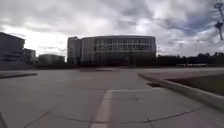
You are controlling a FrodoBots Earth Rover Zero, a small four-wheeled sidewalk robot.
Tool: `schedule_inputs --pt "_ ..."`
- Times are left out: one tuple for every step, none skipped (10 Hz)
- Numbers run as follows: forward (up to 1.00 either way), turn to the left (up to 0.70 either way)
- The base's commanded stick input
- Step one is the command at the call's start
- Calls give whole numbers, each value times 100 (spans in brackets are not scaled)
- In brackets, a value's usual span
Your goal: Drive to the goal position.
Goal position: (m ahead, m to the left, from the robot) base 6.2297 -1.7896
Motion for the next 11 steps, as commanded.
schedule_inputs --pt "100 13" --pt "100 14" --pt "100 13" --pt "100 12" --pt "100 10" --pt "100 10" --pt "100 10" --pt "100 12" --pt "100 12" --pt "100 10" --pt "100 10"
